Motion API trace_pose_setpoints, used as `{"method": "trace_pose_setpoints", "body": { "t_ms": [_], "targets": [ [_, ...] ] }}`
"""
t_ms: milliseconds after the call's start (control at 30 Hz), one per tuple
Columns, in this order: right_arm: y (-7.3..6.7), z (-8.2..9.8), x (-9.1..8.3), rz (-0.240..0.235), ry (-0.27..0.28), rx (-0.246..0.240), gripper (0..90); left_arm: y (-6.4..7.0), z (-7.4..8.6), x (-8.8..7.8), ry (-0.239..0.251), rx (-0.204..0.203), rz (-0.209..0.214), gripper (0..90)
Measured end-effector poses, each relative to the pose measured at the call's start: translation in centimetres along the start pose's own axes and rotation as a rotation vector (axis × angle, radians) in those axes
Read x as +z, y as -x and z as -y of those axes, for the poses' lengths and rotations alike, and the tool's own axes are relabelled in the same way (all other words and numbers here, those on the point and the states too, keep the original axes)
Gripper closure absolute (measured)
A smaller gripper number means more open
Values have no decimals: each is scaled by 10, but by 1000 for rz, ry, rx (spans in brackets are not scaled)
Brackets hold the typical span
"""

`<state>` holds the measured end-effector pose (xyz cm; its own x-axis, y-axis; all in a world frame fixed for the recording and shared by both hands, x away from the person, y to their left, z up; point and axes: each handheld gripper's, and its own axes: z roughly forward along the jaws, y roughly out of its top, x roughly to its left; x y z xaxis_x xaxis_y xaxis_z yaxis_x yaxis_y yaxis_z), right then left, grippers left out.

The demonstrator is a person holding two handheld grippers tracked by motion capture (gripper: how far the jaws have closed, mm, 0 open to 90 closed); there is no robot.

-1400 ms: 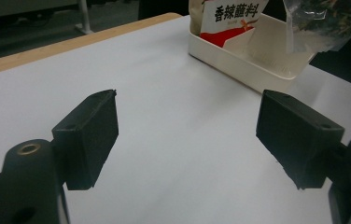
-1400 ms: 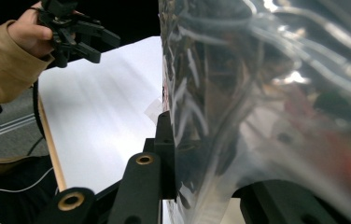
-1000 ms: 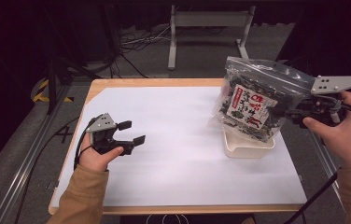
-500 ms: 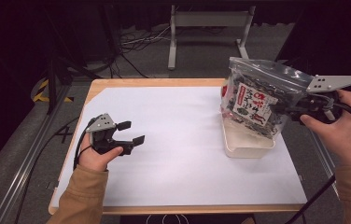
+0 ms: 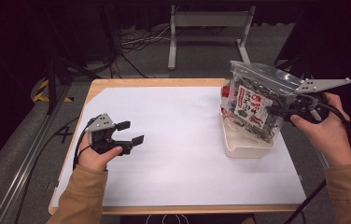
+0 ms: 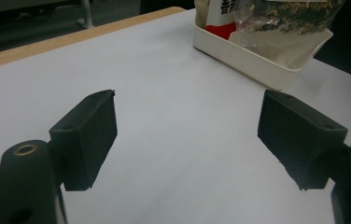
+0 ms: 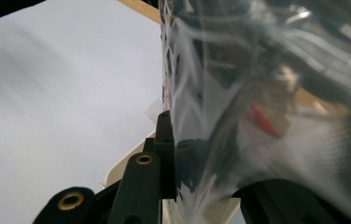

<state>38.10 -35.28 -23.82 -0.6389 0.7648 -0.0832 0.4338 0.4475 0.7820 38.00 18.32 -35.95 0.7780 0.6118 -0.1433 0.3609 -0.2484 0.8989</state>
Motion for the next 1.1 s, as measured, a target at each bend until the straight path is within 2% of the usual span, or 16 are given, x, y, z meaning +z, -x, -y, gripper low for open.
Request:
{"method": "trace_pose_setpoints", "body": {
  "t_ms": [133,300,400,633,733,833,933,1000,1100],
  "targets": [
    [-2,2,6,12,-21,2,742,0,1,-1,4,-1,-1,203],
    [0,6,13,22,-49,32,742,-1,2,-3,-2,-10,-5,203],
    [2,11,19,5,-65,39,742,-2,3,-5,4,-10,-7,203],
    [1,21,32,-2,-99,39,742,-2,3,-5,-1,-11,-13,201],
    [2,26,36,-8,-97,44,743,-3,4,-5,-3,-22,-14,199],
    [2,30,38,-13,-100,53,743,-3,4,-5,-4,-16,-14,198],
    [2,37,47,-20,-127,51,744,-3,4,-5,-6,-18,-13,198],
    [0,43,55,-26,-151,67,746,-3,4,-5,-8,-21,-16,198],
    [1,50,54,-26,-140,82,746,-2,4,-4,-12,-20,-13,198]
  ]
}}
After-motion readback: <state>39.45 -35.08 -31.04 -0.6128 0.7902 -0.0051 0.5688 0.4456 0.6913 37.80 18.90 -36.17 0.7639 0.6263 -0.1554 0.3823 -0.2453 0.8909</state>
